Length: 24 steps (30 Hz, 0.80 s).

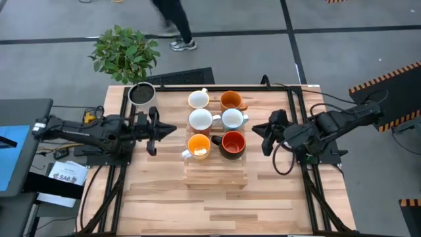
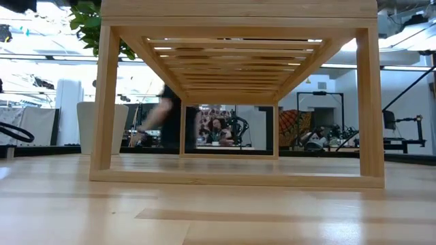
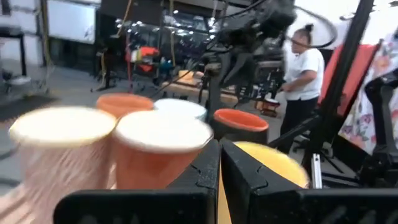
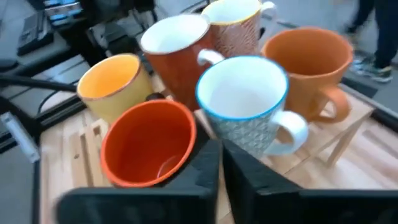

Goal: Place coffee mugs
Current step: Return to Home Position

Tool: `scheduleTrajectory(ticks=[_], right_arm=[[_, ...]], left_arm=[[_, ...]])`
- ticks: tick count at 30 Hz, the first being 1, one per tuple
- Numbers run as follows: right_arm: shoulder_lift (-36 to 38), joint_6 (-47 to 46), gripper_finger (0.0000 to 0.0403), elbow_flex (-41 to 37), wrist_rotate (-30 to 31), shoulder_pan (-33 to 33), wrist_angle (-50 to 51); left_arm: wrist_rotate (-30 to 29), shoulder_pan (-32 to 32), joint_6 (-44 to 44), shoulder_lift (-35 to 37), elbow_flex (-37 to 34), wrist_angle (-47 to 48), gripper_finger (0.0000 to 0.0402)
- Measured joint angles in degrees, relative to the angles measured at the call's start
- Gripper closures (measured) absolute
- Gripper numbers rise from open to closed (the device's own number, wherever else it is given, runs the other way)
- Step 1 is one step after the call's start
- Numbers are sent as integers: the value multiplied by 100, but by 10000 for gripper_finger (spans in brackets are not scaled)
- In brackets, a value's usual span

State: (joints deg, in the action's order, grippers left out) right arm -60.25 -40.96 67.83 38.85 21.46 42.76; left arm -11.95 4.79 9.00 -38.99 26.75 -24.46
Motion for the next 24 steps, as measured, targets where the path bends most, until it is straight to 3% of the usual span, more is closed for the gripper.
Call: scheduleTrajectory(ticks=[4,14,24], right_arm=[[26,36,387,27,-347,-51,29],[134,-115,386,35,-733,-53,59],[181,-605,379,35,-912,-13,52]], left_arm=[[148,-211,281,512,-481,-41,402],[-333,36,501,2061,-1679,54,401],[-162,36,704,3443,-2610,193,401]])
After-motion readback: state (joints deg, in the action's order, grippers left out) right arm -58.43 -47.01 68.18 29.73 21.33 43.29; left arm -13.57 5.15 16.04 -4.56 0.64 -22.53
